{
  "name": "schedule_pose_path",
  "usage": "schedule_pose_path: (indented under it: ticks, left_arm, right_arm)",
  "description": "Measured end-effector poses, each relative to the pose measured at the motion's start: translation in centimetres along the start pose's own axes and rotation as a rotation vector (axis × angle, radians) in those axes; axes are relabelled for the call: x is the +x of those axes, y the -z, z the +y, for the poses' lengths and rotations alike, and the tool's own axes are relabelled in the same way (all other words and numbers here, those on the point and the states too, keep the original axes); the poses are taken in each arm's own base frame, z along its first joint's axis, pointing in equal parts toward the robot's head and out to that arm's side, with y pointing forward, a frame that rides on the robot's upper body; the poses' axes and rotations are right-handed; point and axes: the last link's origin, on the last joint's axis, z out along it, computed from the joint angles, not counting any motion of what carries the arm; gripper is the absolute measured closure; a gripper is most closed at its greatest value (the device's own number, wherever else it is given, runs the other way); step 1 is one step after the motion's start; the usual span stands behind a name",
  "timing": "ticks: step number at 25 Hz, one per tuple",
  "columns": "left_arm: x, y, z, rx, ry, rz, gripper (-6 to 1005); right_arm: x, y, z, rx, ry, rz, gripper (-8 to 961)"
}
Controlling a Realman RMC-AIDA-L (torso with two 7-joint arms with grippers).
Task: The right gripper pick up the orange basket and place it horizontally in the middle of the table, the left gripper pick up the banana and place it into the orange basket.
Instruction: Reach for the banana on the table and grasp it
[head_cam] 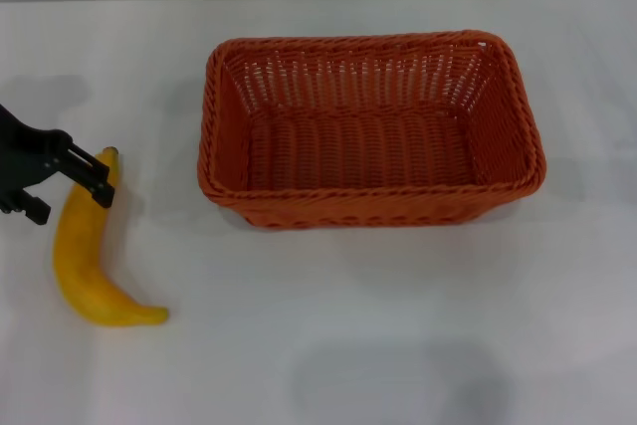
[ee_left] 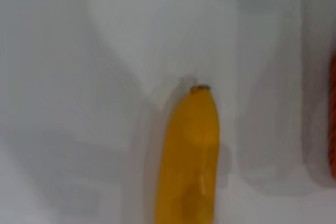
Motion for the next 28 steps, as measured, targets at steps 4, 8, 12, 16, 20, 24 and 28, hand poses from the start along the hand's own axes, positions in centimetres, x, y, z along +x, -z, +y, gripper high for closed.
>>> schedule_pose_path:
  ticks: [4, 8, 12, 16, 20, 24, 28]
  left_arm:
    - [-0.2, -0.9, 0.1, 0.027, -0.008, -0.03, 154]
    - [-0.5, -1.6, -0.2, 0.06, 0.001, -0.053, 153]
    - [-0.7, -2.1, -0.3, 0.064, 0.001, -0.06, 153]
    - [-0.7, -2.6, -0.4, 0.073, 0.011, -0.056, 154]
    - [-0.9, -3.2, -0.6, 0.084, 0.024, -0.052, 153]
    - [-1.1, -3.5, -0.8, 0.086, 0.036, -0.055, 153]
    - [-1.2, -3.8, -1.2, 0.092, 0.05, -0.047, 159]
  right_arm:
    - [-0.1, -0.1, 0.2, -0.001, 0.001, -0.005, 96]
    - [-0.1, -0.1, 0.3, -0.003, 0.0, -0.009, 96]
    - [-0.3, -0.1, 0.1, -0.002, 0.005, -0.016, 96]
    - [-0.2, 0.0, 0.1, 0.0, 0.006, -0.014, 96]
    - [-0.2, 0.1, 0.0, 0.002, 0.006, -0.012, 96]
    - [-0.2, 0.1, -0.1, 0.003, 0.008, -0.012, 96]
    - [-0.3, 0.1, -0.3, 0.005, 0.011, -0.013, 96]
